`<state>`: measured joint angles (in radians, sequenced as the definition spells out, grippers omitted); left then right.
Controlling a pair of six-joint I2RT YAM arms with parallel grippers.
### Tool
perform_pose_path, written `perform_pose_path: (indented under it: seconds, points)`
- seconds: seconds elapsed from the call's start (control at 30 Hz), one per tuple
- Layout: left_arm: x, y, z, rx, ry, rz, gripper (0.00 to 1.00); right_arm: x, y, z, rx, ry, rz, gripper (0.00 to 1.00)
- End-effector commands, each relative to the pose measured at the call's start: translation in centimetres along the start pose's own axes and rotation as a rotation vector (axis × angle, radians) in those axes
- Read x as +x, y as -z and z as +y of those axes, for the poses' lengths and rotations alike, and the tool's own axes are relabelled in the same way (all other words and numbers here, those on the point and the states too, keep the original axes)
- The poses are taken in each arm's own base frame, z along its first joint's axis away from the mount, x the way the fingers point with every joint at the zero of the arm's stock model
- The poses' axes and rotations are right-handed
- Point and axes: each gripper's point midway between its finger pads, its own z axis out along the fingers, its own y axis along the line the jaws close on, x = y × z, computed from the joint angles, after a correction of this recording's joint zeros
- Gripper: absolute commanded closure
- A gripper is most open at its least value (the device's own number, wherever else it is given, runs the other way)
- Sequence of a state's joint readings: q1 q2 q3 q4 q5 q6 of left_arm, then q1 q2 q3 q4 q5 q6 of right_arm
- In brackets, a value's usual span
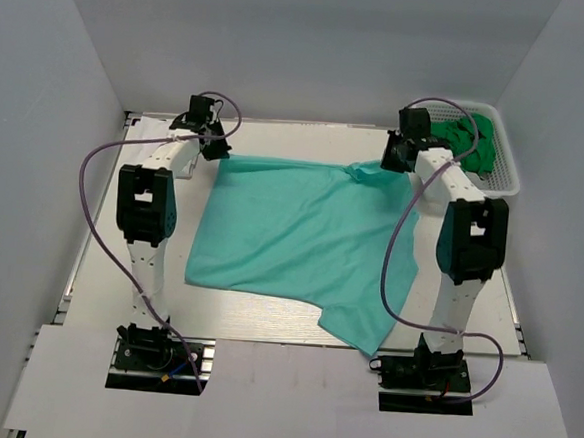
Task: Fold and stack the t-shirts
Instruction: Flatten out the tshirt, then fold the flattened tshirt in 1/3 of the way
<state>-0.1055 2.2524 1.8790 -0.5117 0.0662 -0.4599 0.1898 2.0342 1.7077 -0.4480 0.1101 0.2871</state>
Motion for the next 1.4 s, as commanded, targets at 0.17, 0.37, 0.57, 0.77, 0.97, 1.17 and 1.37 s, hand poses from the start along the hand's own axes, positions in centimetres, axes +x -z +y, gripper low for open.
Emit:
perform_pose_path:
  seconds: [0.17, 0.37, 0.57, 0.77, 0.97, 1.17, 1.37]
  points:
    - [0.1, 7.0, 0.0, 0.022, -0.018, -0.054, 1.00, 4.8, 6.8, -0.2, -0.061, -0.098, 0.035, 1.00]
    - [1.1, 8.6, 1.4, -0.028, -0.025, -0.063, 1.00, 8.0, 10.7, -0.5, -0.090, -0.169, 0.038, 1.00]
    - [3.0, 9.4, 3.0, -0.077, -0.024, -0.044, 1.00, 11.7, 13.2, -0.6, -0.128, -0.215, 0.059, 1.00]
    - [2.7, 9.6, 3.2, -0.094, -0.014, -0.064, 1.00, 15.5, 14.1, -0.4, -0.175, -0.283, 0.111, 1.00]
    - [1.7, 10.3, 3.1, -0.103, -0.014, -0.092, 1.00, 17.4, 14.6, -0.6, -0.187, -0.333, 0.114, 1.00]
    - [2.9, 10.4, 4.0, -0.137, -0.005, -0.064, 1.00, 20.5, 13.9, -0.6, -0.204, -0.343, 0.178, 1.00]
    - [5.9, 9.7, 6.9, -0.268, 0.036, 0.015, 0.97, 24.7, 12.7, -2.3, -0.132, -0.372, 0.247, 0.91]
